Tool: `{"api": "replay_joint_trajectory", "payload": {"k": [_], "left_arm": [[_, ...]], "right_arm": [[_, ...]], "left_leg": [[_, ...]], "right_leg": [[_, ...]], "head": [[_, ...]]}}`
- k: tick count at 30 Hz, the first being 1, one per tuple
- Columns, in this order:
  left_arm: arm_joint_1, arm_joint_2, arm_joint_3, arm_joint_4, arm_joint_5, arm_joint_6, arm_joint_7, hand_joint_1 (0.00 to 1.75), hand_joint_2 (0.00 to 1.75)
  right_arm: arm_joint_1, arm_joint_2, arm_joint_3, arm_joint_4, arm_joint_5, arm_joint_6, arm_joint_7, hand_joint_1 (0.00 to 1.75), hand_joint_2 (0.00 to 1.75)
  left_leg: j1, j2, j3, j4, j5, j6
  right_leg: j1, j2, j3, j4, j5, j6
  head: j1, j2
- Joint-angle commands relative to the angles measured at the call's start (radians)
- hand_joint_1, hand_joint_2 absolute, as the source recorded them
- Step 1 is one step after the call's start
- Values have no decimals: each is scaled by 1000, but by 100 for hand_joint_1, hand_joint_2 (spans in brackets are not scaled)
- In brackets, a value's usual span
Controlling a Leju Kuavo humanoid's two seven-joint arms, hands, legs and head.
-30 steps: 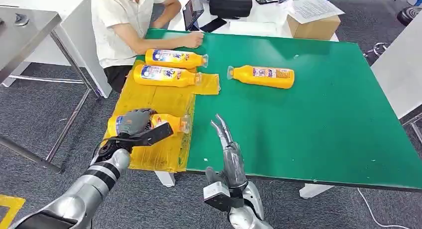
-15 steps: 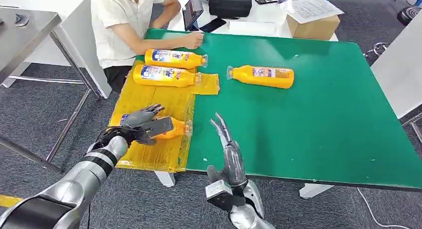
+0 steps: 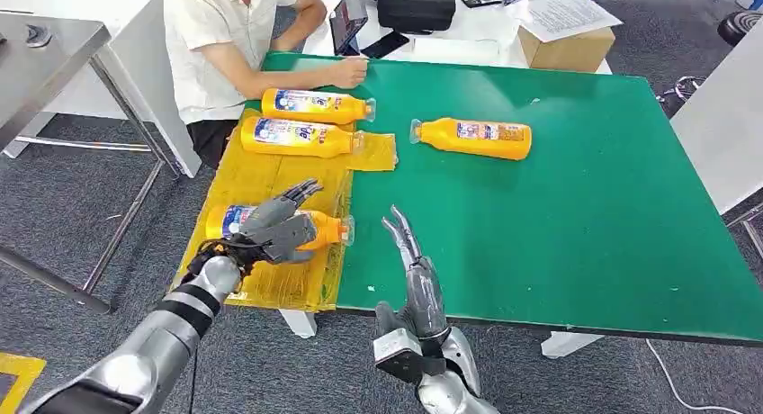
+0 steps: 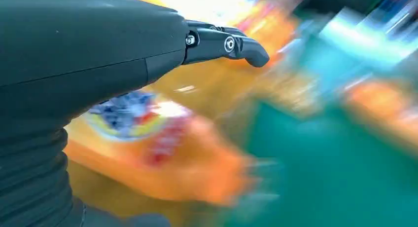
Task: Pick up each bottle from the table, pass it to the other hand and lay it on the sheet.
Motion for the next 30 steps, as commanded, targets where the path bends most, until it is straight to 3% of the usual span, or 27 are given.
{"api": "replay_joint_trajectory", "payload": {"k": [1, 3, 7, 11, 15, 16, 18, 20, 23, 26, 30], "left_arm": [[271, -78, 27, -554, 265, 115, -130, 0, 175], [316, -84, -17, -641, 222, 233, -166, 0, 175], [362, -105, -68, -716, 231, 327, -199, 0, 175], [456, -129, -102, -794, 501, 233, -175, 0, 175], [470, -117, -121, -792, 516, 244, -188, 0, 175], [482, -129, -100, -786, 623, 202, -148, 0, 175], [512, -136, -79, -773, 766, 143, -98, 0, 175], [525, -122, -79, -749, 797, 129, -96, 0, 175], [528, -125, -88, -735, 734, 171, -122, 0, 175], [531, -127, -107, -751, 691, 192, -121, 0, 175], [531, -129, -121, -766, 653, 221, -132, 0, 175]], "right_arm": [[3, -40, 29, -6, 10, -20, -1, 0, 0], [7, -37, 30, -2, 13, -24, -1, 0, 0], [6, -33, 35, 4, 19, -30, -1, 0, 0], [20, -20, -39, 39, 9, -3, 0, 0, 0], [25, -27, -71, 30, 17, 35, -1, 0, 0], [31, -15, -112, 50, 55, 2, 11, 0, 175], [25, -34, -166, 75, 133, -43, 68, 0, 175], [21, -52, -280, 114, 464, -97, 165, 0, 175], [8, -84, -437, 188, 793, -97, 270, 0, 175], [-24, -120, -472, 243, 896, -97, 331, 0, 175], [-40, -125, -487, 247, 914, -97, 343, 0, 175]], "left_leg": [[1, 0, 1, 0, -2, -1], [1, 2, 0, -1, -2, -2], [1, -1, -2, 0, -2, -2], [1, 1, -2, 0, -2, -1], [1, 0, -2, -1, -1, -1], [1, 0, -1, -1, -2, -2], [1, -1, -1, -1, -1, -2], [0, 0, 0, -2, -1, -2], [0, -3, 1, -3, -1, -2], [0, -3, 0, -2, -1, -1], [0, -1, -1, -1, -1, -1]], "right_leg": [[1, 1, 1, 0, -2, -2], [1, 2, 0, -1, -1, -2], [1, -1, -3, -1, -2, -2], [1, 1, -3, -1, -1, -1], [1, 0, -3, -2, -1, -1], [1, 0, -1, -1, -2, -2], [1, -1, -1, -2, -1, -2], [0, 0, -1, -2, -1, -2], [1, -3, 2, -4, -1, -2], [0, -2, 1, -3, -1, -1], [0, 0, 0, -2, -1, -1]], "head": [[0, 0], [0, 0], [0, 0], [0, 0], [0, 0], [0, 0], [0, 0], [0, 0], [0, 0], [0, 0], [0, 0]]}}
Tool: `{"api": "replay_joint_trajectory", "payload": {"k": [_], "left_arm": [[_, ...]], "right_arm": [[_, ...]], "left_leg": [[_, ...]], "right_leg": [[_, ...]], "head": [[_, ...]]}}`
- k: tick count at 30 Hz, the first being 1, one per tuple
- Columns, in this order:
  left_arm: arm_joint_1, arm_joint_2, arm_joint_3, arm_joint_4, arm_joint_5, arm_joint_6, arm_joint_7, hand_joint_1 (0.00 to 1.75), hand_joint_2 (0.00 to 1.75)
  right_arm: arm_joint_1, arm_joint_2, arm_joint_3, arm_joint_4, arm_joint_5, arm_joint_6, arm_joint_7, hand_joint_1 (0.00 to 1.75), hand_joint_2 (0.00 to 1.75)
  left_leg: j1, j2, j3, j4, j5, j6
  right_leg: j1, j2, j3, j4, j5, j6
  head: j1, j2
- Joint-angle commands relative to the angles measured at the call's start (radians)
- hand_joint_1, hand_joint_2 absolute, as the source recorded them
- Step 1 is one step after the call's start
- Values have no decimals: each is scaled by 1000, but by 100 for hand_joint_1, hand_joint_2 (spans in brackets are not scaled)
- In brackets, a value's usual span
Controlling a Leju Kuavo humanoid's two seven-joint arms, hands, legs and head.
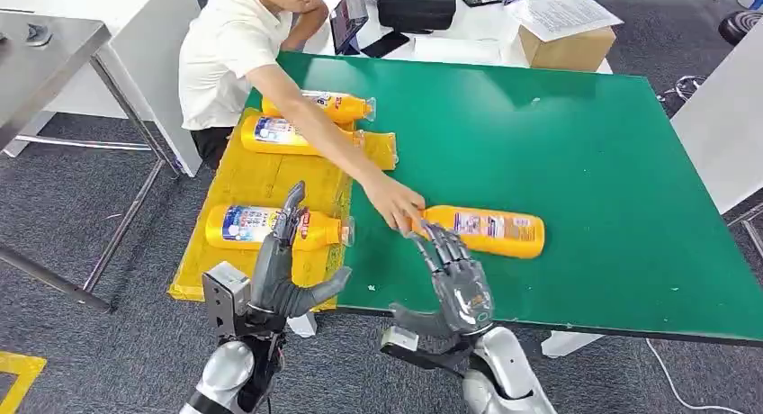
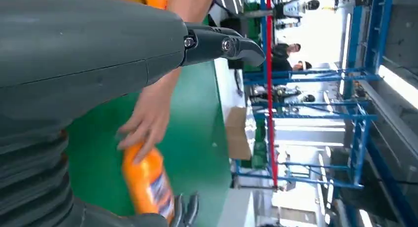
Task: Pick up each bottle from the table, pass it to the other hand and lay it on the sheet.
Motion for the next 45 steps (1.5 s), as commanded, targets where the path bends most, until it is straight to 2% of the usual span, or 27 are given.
{"api": "replay_joint_trajectory", "payload": {"k": [1, 9, 11, 13, 19, 27, 29, 34, 36, 39, 45], "left_arm": [[-7, 3, -33, 13, -54, 39, -8, 0, 175], [-6, 5, -46, 8, -56, 49, 1, 0, 175], [-4, -1, -41, 11, -59, 69, 8, 0, 175], [-19, -6, -46, 28, -102, 128, 20, 0, 175], [-47, -3, -66, 65, -57, 99, 82, 0, 175], [-44, 0, -86, 71, -34, 85, 117, 0, 175], [-57, -2, -78, 87, -23, 92, 124, 0, 175], [-75, -3, -57, 127, 11, 91, 145, 0, 175], [-65, -3, -54, 118, 26, 72, 156, 0, 175], [-65, -1, -55, 113, 23, 71, 164, 0, 175], [-68, -2, -54, 113, 23, 69, 164, 0, 175]], "right_arm": [[-72, -53, -154, 149, 67, -9, 40, 0, 175], [-87, -61, -158, 207, 88, -9, 99, 0, 175], [-121, -77, -130, 303, 86, -9, 144, 0, 175], [-127, -96, -115, 295, 80, -9, 152, 0, 175], [-235, -126, -42, 453, 58, 60, 245, 0, 175], [-288, -154, -17, 514, 83, 79, 357, 0, 175], [-308, -163, -8, 524, 64, 67, 320, 0, 175], [-330, -168, -2, 555, 61, 121, 333, 0, 175], [-332, -171, -1, 564, 26, 240, 367, 0, 175], [-329, -185, 1, 563, -10, 295, 348, 0, 175], [-324, -188, 2, 562, -37, 328, 334, 0, 175]], "left_leg": [[0, 0, 3, -1, -1, -1], [1, 1, 4, -1, -1, -2], [1, 1, 4, -1, -1, -1], [1, 1, 4, -1, -1, -1], [0, 2, 3, -1, 0, -1], [0, 1, 7, -1, -1, -2], [1, 0, 6, -1, -1, -2], [1, 0, 5, -1, 0, -1], [1, 1, 6, -1, -1, -2], [1, 0, 8, -1, -1, -2], [1, -2, 10, -1, 1, -1]], "right_leg": [[0, 0, 3, -1, 0, -1], [1, 1, 3, -1, 0, -1], [1, 1, 3, -1, -1, -1], [1, 1, 3, -1, 0, -1], [0, 2, 2, -1, 0, -1], [1, 0, 6, -1, -1, -2], [1, 0, 6, -1, -1, -2], [1, 0, 4, -1, 0, -1], [1, 1, 6, -2, 0, -2], [1, 0, 7, -1, -1, -3], [1, -2, 9, -2, 0, -2]], "head": [[0, 0], [-1, 0], [0, 0], [0, 0], [-1, 0], [-1, 0], [-1, 0], [-1, 0], [-1, 0], [-1, 0], [-1, 0]]}}
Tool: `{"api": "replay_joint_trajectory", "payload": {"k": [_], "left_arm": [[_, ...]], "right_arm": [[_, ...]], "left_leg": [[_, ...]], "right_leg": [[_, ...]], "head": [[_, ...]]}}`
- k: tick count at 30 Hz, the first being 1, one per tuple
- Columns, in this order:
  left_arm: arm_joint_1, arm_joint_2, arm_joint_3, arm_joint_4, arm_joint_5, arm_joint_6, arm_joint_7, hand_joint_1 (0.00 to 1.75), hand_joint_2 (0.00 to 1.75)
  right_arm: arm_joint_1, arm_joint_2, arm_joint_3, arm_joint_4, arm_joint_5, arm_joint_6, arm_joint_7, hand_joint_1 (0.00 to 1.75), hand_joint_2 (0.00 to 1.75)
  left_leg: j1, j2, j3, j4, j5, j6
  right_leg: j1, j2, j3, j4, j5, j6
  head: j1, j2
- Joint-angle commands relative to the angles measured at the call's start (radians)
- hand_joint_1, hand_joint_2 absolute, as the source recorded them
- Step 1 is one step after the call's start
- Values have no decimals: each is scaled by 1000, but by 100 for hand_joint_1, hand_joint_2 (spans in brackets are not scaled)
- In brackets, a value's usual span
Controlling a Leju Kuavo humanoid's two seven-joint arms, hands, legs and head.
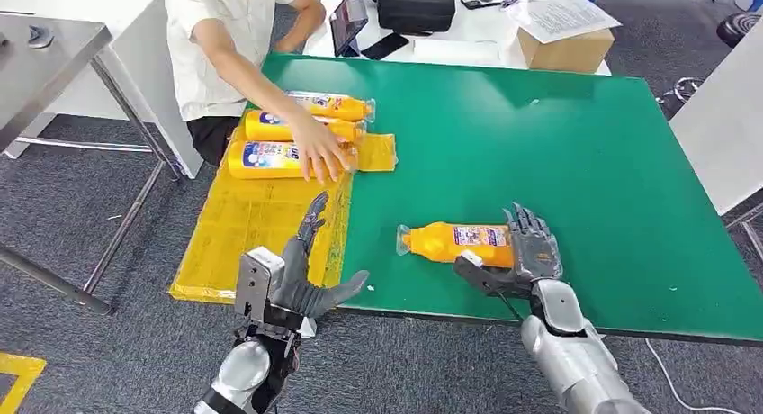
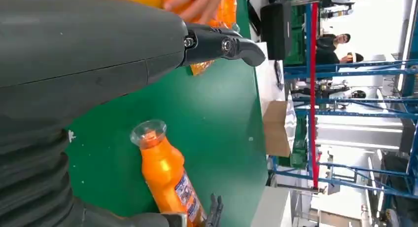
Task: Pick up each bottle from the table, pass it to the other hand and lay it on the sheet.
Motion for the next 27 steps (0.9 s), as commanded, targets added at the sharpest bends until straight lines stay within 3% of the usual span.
{"api": "replay_joint_trajectory", "payload": {"k": [1, 2, 3, 4, 9, 11, 12, 15, 18, 23, 27], "left_arm": [[-37, 12, 4, 59, 4, -2, 7, 0, 175], [-37, 13, 4, 57, 4, -2, 8, 0, 175], [-39, 14, 2, 58, 7, -5, 12, 0, 175], [-40, 15, 1, 59, 9, -7, 15, 0, 175], [-56, 17, -19, 77, 23, -23, 13, 0, 175], [-57, 16, -21, 78, 23, -23, 13, 0, 175], [-61, 16, -25, 84, 31, -24, 8, 0, 175], [-63, 11, -23, 85, 52, -19, -20, 0, 175], [-54, 1, -1, 51, 217, -119, -25, 0, 175], [-59, 0, -5, 81, 259, -131, -34, 0, 175], [-41, -17, 15, 118, 226, -47, -98, 0, 175]], "right_arm": [[2, -21, 35, 97, -35, 64, -17, 0, 175], [2, -23, 39, 100, -43, 81, -26, 40, 175], [3, -29, 41, 103, -70, 117, -39, 154, 175], [6, -37, 51, 105, -76, 132, -49, 175, 175], [52, -46, 42, 100, -251, 214, -226, 175, 175], [56, -46, 42, 101, -254, 214, -229, 175, 175], [69, -36, 12, 88, -335, 253, -292, 175, 175], [104, -37, 10, 37, -429, 288, -346, 175, 175], [121, -33, 35, -33, -505, 278, -495, 175, 175], [143, -13, 50, -145, -552, 248, -529, 175, 175], [192, 13, 26, -264, -625, 227, -553, 175, 175]], "left_leg": [[1, -3, 3, -1, 1, -2], [2, -4, 4, -2, 1, -3], [1, -3, 4, -1, 1, -1], [1, -2, 4, -1, 0, -1], [2, -4, 7, -2, 1, -2], [1, -4, 9, -1, 0, -1], [2, -5, 9, -2, 1, -2], [2, -4, 11, -3, 0, -2], [3, -2, 12, -2, -1, -2], [2, 3, 11, -2, -1, -3], [1, 4, 11, -1, -1, -2]], "right_leg": [[1, -3, 4, -1, 0, -3], [1, -3, 6, -2, 0, -3], [1, -2, 4, -1, 0, -2], [1, -2, 5, -1, 0, -1], [2, -4, 8, -3, 0, -3], [1, -3, 9, -2, -1, -2], [2, -4, 10, -4, 0, -3], [2, -4, 12, -4, -1, -3], [3, -2, 11, -3, 0, -2], [2, 2, 9, -2, 0, -3], [1, 3, 9, -1, 0, -2]], "head": [[0, 0], [0, 0], [0, 0], [0, 0], [0, 0], [0, 0], [0, 0], [0, 0], [0, 0], [0, 0], [0, 0]]}}
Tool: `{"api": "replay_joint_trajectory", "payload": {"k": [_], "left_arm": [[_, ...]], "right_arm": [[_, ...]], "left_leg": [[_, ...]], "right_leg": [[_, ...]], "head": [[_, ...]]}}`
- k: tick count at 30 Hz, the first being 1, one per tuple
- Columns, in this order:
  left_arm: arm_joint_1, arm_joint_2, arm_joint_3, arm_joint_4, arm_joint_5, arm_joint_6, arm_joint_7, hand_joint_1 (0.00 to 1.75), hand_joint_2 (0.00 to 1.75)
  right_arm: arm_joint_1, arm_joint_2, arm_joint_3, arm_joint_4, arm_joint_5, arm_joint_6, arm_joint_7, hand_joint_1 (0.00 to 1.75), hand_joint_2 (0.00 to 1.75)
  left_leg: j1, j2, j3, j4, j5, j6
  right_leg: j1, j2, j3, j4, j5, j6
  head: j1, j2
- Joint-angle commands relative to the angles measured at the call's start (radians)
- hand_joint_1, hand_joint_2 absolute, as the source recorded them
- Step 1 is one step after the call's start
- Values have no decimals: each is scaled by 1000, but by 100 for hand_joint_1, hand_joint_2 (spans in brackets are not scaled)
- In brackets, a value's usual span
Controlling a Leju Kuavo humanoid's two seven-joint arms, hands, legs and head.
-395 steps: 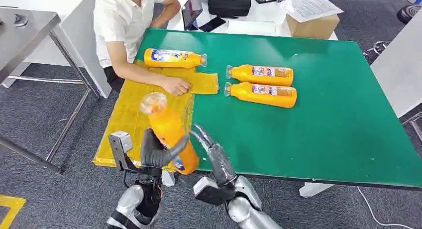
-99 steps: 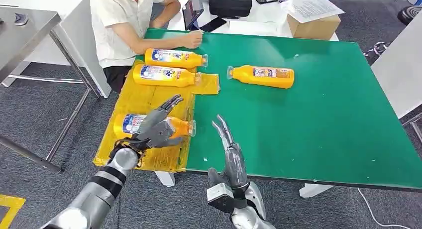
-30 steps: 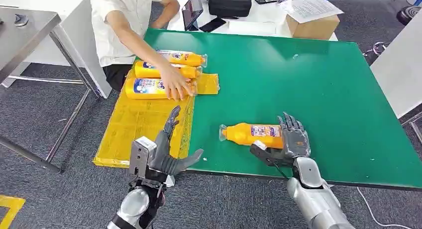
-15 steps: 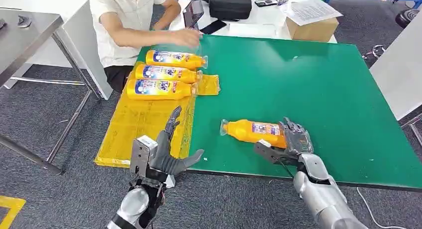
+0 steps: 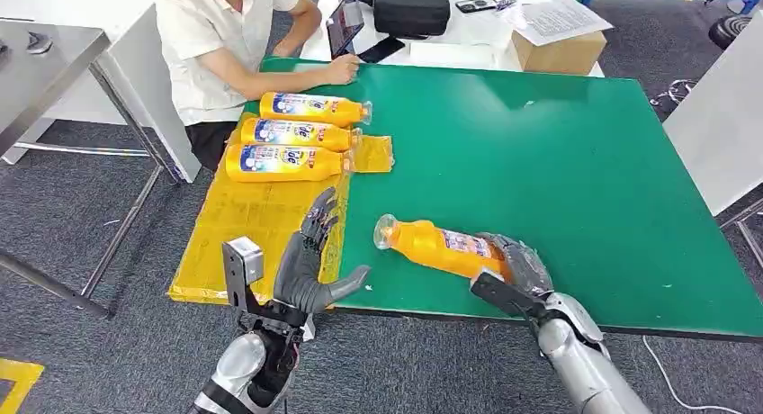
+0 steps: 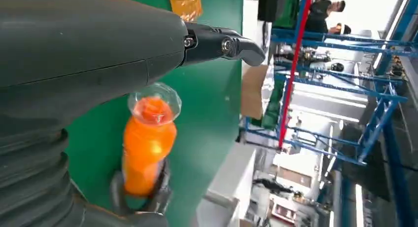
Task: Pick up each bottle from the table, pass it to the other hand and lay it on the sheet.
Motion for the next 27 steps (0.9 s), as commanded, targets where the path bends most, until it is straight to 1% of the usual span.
{"api": "replay_joint_trajectory", "payload": {"k": [1, 5, 6, 8, 9, 10, 12, 16, 19, 22, 24, 26, 27], "left_arm": [[-4, -15, 29, 113, -9, 92, -59, 0, 175], [37, -11, 41, 156, 34, 83, -48, 0, 175], [52, -10, 43, 154, 67, 59, -38, 0, 175], [78, -5, 32, 136, 80, 46, -38, 0, 175], [95, -1, 23, 112, 103, 22, -29, 0, 175], [104, 4, 16, 98, 103, 21, -29, 0, 175], [114, 8, 6, 70, 102, 20, -28, 0, 175], [140, -3, 12, -15, 101, 16, -74, 0, 175], [147, -1, 24, -35, 126, 13, -52, 0, 175], [142, 10, 18, -38, 172, -62, -41, 0, 175], [138, 8, 16, -45, 173, -71, -41, 0, 175], [121, 5, 13, -42, 167, -92, -51, 0, 175], [114, 3, 14, -32, 169, -95, -47, 0, 175]], "right_arm": [[121, 56, 12, -217, -103, -21, -31, 175, 175], [167, 73, 9, -335, -149, -22, -18, 175, 175], [171, 83, 7, -356, -167, -25, -14, 175, 175], [177, 101, 10, -382, -187, -28, -8, 175, 175], [183, 121, 6, -397, -206, -45, -7, 175, 175], [184, 128, 13, -402, -205, -55, -11, 175, 175], [189, 146, 16, -412, -206, -84, -14, 175, 175], [204, 184, 34, -432, -255, -104, -25, 175, 175], [206, 197, 56, -424, -259, -107, -23, 175, 175], [176, 196, 110, -357, -255, -76, -11, 175, 175], [163, 206, 122, -325, -251, -76, -14, 175, 175], [148, 236, 157, -290, -262, -33, -16, 175, 175], [142, 242, 175, -276, -260, -21, -20, 175, 175]], "left_leg": [[1, -1, 1, -1, 0, -2], [1, 0, 0, -2, -1, -2], [1, -1, -1, -2, -1, -2], [0, -2, -4, -1, -1, -2], [0, -1, -6, -1, -1, -1], [0, -1, -5, -1, -2, -2], [0, -2, -9, -1, -1, -1], [1, -2, -11, 0, -1, -2], [1, -2, -12, 0, -1, -2], [1, -2, -11, 0, -1, -2], [1, -1, -10, -1, -1, -2], [1, -2, -12, -1, 0, -1], [1, -1, -11, 0, -1, -2]], "right_leg": [[1, -1, 1, -1, 0, -2], [0, 1, 1, -1, -1, -2], [0, 1, 0, -1, -1, -2], [0, 2, -3, 0, -1, -2], [0, 2, -4, 0, -1, -2], [0, 3, -3, 0, -2, -2], [0, 1, -7, 1, -1, -1], [1, 1, -10, 1, -1, -2], [1, 1, -10, 1, -1, -2], [1, 1, -10, 1, -1, -2], [1, 2, -8, 0, -1, -2], [0, 1, -10, 0, 0, -1], [1, 3, -9, 0, -1, -2]], "head": [[0, 0], [0, 0], [0, 0], [0, 0], [0, 0], [0, 0], [0, 0], [0, 0], [0, 0], [0, 0], [0, 0], [0, 0], [0, 0]]}}
